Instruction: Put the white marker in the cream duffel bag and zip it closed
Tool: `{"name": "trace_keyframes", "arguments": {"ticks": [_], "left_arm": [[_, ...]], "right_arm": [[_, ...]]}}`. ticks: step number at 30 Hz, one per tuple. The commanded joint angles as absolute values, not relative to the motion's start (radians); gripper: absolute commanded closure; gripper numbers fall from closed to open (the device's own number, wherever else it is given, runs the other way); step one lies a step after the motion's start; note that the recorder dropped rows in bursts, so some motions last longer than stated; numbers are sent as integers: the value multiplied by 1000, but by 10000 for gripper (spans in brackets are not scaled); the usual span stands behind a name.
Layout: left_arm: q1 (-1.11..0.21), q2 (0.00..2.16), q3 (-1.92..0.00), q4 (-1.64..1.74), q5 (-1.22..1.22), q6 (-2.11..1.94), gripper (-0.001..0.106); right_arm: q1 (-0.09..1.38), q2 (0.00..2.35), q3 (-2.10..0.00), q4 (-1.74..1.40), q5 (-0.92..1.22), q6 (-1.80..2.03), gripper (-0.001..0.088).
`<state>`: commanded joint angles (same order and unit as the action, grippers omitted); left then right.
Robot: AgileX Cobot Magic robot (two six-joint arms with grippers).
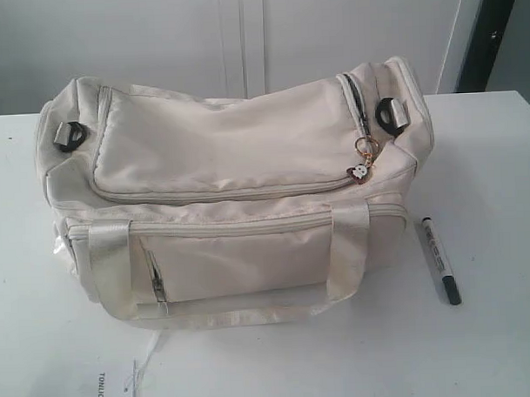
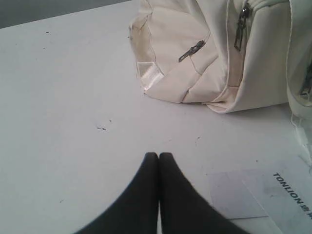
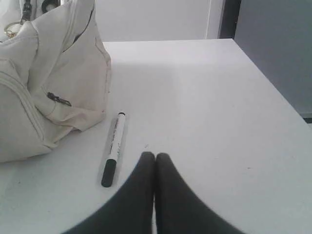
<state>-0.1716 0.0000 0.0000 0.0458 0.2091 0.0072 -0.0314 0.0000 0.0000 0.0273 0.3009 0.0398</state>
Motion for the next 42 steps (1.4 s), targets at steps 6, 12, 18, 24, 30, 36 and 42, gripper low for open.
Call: {"name": "trace_keyframes", "arguments": {"ticks": [6,12,18,24,30,36,42], "left_arm": [[-172,0,0,28,175,-9,1053],[-172,0,0,-90,150,-94,1053],[-172,0,0,-97,121,-110,1053],[-172,0,0,-120,75,-190,1053],[-172,0,0,-170,54,-249,1053],[-172,0,0,-170,54,-239,1053],[-172,0,0,-170,99,-235,1053]], "right_arm": [[-31,0,0,29,223,48,868],[-31,0,0,53,100,109,868],[-31,0,0,104,-175,299,868],[-31,0,-18,58,-337,454,868],[-31,53,-160,-53,-298,450,868],[-31,259,-336,-139,-202,450,868],[-31,482,-517,-256,-25,450,868]]}}
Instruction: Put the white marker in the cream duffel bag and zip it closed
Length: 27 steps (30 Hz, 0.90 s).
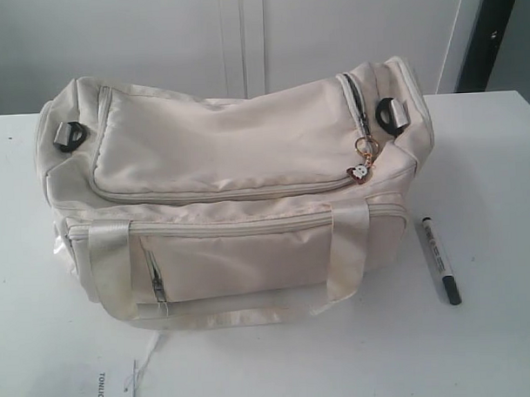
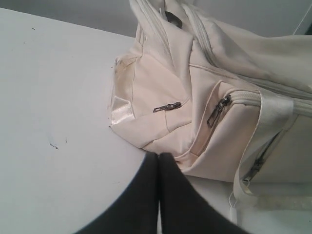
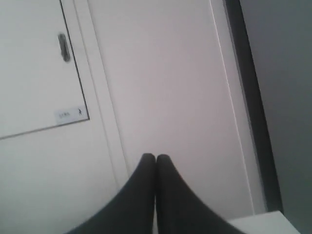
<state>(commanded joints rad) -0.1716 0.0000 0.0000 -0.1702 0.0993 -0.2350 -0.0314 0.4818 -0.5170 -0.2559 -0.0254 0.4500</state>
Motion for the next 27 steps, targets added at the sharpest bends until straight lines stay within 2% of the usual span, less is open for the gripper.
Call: {"name": "trace_keyframes", "arguments": {"ticks": [6,11,18,27], "left_arm": [[-172,0,0,-170,109,-231,1053],[-172,0,0,-170,109,-229,1053],[-172,0,0,-170,109,-229,1053],[-172,0,0,-170,109,-229,1053]], "right_arm": [[-31,652,-671,-265,141,367,868],[-31,772,-799,-250,359,256,868],[-31,940,-965,53,688,-142,868],[-31,1137,-1099,381,842,-385,868]]}}
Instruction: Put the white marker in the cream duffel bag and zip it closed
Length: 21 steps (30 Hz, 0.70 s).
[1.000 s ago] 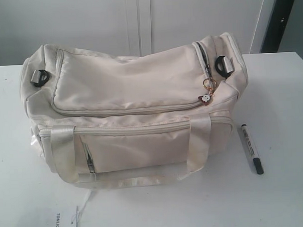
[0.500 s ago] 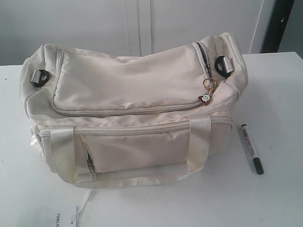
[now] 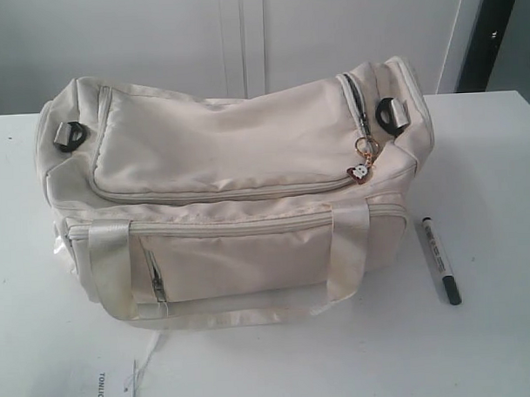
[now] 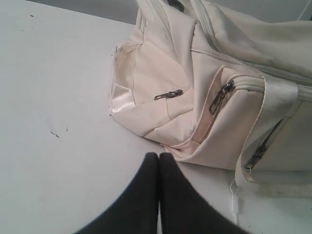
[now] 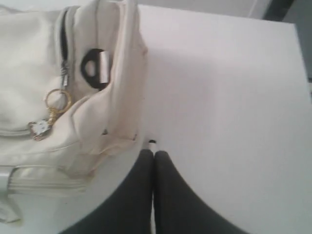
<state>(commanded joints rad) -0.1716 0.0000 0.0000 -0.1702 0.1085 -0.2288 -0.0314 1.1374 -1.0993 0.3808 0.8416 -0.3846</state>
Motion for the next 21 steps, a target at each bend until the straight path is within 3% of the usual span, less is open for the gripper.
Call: {"name": "trace_keyframes", "arguments": {"ticks": [4,11,14,21], "left_arm": [[-172,0,0,-170,109,-229,1053],[-172,0,0,-170,106,-229,1053],[-172,0,0,-170,95,-229,1053],[-172,0,0,-170,-34,-229,1053]], "right_arm": [[-31,1224,-1154,457,846,-449,806],[-31,1370,-1247,525,846,-453,455],[-31,1422,-1273,549,838,-477,405],[-31,1530,-1318,620,786,-537,403]]}}
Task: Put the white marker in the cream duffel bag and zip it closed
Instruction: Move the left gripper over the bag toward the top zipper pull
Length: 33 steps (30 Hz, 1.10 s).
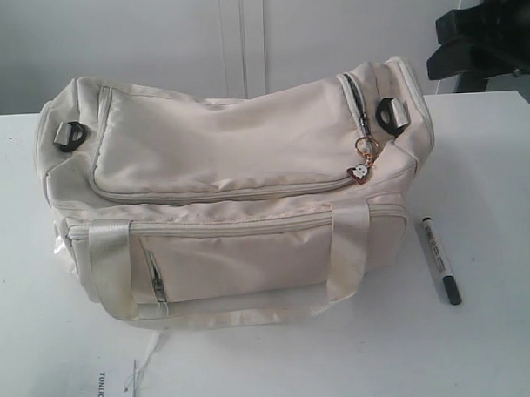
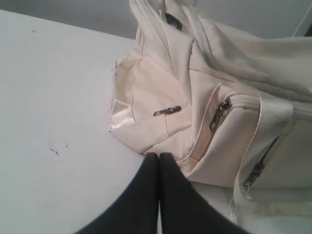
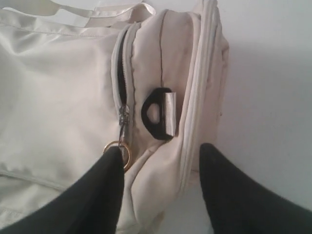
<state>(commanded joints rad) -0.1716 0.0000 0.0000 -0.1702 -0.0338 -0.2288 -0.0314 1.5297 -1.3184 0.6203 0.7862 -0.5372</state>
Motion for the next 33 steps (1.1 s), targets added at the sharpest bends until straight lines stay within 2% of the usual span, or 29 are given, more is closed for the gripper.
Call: {"name": "trace_keyframes", "arguments": {"ticks": [6,11,17,23,27,29,31,33], "left_arm": [[-172,0,0,-170,-155,-281,1053],[-172,0,-4,-159,-215,-321,1053],[-172,27,-108,-125,-122,-316,1053],[-172,219,-263,-88,33,-297,1053],[-174,445,-446,-97,250,-145,1053],[-174,565,-562,-198,421,43,1053],[-174,711,-679,-493,554,379,1053],[-174,820,-752,-803,613,655,1053]], "right_arm": [[-31,1609,-1343,653,726,-539,311],[-31,1660,-1354,698,708,-580,309],[-31,1736,-1401,747,678,-582,315],[-31,1791,-1441,765,660,-580,316],[-31,1827,-1464,794,695,-580,400],[-31,1829,-1464,803,688,-604,522],[-31,1831,-1464,816,718,-687,875],[-31,1831,-1464,854,737,-718,868]]}}
